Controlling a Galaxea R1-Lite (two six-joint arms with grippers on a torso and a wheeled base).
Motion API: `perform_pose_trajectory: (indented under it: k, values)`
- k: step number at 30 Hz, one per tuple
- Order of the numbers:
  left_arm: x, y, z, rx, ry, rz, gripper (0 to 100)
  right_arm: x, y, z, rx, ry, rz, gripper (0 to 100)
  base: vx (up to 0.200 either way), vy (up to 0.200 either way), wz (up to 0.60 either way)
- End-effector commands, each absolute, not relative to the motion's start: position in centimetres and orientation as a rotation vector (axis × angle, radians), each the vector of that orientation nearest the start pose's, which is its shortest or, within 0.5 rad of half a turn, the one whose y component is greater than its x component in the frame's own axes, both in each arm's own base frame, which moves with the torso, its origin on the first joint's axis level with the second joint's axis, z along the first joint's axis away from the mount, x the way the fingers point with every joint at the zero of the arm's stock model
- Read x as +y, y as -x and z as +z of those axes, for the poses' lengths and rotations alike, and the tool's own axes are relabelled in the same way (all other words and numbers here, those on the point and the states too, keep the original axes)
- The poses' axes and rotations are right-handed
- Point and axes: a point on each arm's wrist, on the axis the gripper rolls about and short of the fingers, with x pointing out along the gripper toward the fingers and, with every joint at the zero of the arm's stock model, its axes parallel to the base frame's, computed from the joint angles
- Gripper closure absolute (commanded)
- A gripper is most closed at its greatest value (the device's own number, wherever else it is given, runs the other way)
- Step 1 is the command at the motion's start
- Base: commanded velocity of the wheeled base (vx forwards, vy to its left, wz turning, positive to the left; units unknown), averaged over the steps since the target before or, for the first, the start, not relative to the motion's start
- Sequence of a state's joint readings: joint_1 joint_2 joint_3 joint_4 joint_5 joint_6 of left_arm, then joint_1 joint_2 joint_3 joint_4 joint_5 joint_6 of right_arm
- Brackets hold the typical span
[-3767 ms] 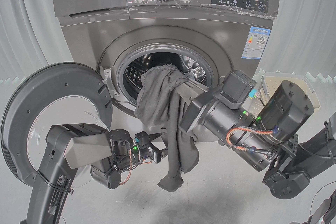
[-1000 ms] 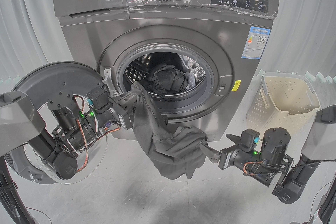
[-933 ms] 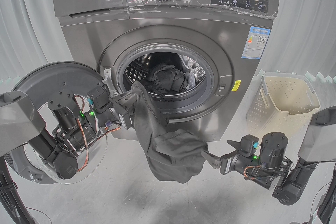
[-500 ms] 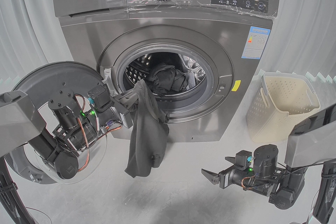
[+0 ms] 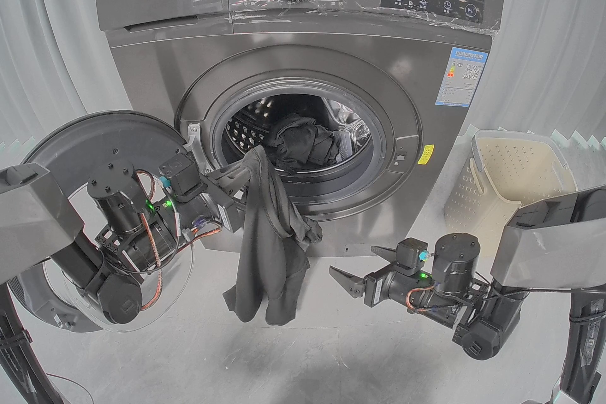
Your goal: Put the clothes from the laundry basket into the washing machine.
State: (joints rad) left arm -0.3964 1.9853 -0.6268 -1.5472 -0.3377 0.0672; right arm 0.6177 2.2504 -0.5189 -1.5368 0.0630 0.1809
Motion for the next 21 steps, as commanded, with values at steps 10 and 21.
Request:
perform_pose_trajectory:
  k: [10,21]
  values:
    - [-13.3,-30.1,15.3,-0.267,-0.053,-0.720,100,21.5,-29.8,0.2,0.249,-0.115,0.693,0,0.000,0.000,0.00]
    - [-13.4,-30.5,16.3,-0.309,-0.042,-0.700,100,23.3,-32.1,-1.8,0.255,-0.113,0.709,0,0.000,0.000,0.00]
